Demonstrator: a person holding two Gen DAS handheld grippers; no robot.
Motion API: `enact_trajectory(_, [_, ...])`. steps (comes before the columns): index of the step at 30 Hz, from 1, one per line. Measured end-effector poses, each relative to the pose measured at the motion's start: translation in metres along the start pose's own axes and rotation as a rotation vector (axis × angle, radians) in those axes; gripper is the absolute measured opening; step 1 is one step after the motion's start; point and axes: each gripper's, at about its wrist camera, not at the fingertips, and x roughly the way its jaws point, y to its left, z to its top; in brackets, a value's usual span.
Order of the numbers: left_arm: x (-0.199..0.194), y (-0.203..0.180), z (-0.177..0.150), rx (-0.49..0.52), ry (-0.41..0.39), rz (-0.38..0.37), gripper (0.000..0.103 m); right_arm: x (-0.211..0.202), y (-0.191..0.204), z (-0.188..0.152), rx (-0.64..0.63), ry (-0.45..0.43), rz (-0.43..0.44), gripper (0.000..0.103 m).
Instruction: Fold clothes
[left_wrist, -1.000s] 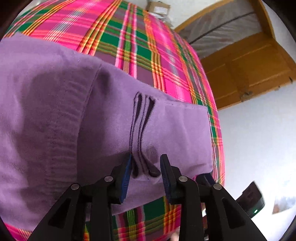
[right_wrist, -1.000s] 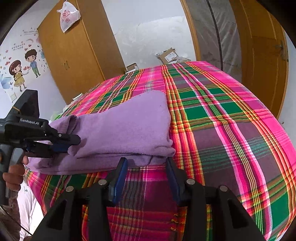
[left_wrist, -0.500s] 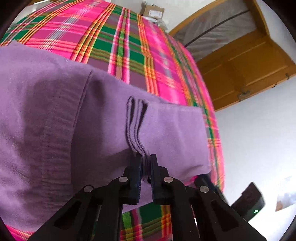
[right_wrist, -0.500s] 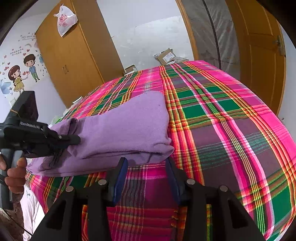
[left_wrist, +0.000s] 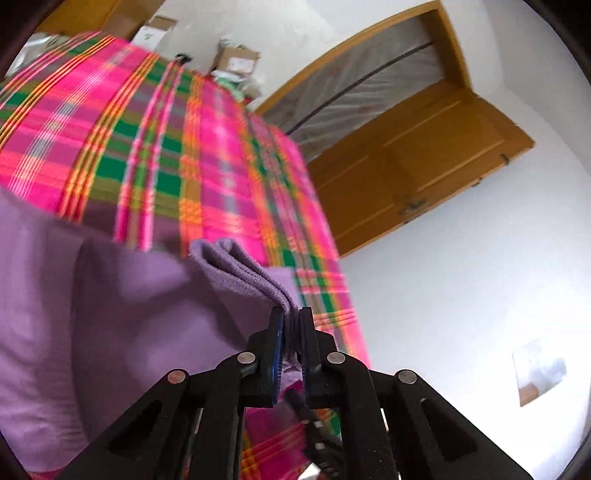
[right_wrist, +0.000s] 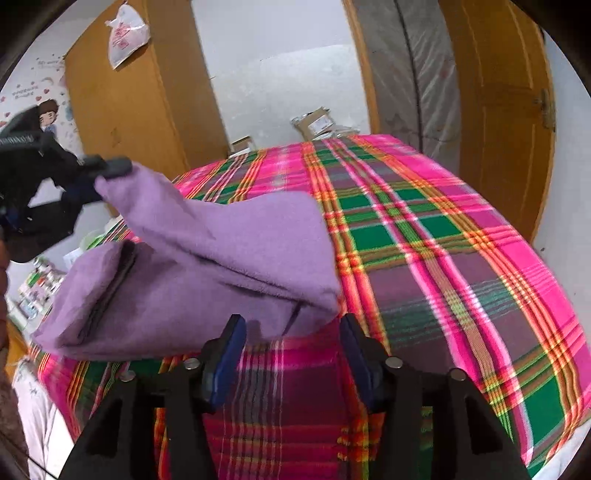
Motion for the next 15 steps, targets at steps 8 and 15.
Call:
enact_trajectory(8, [0.007, -0.036, 0.016, 0.063, -0.024, -0.075, 0.008, 0.021, 0.009, 0.015, 0.005, 0.026, -0.114, 0.059])
enact_trajectory(15, [0.002, -0.046, 0.018, 0.070, -0.035, -0.111, 0.001, 0.028, -0.007, 0.018, 0.088, 0.032, -0.187, 0.059])
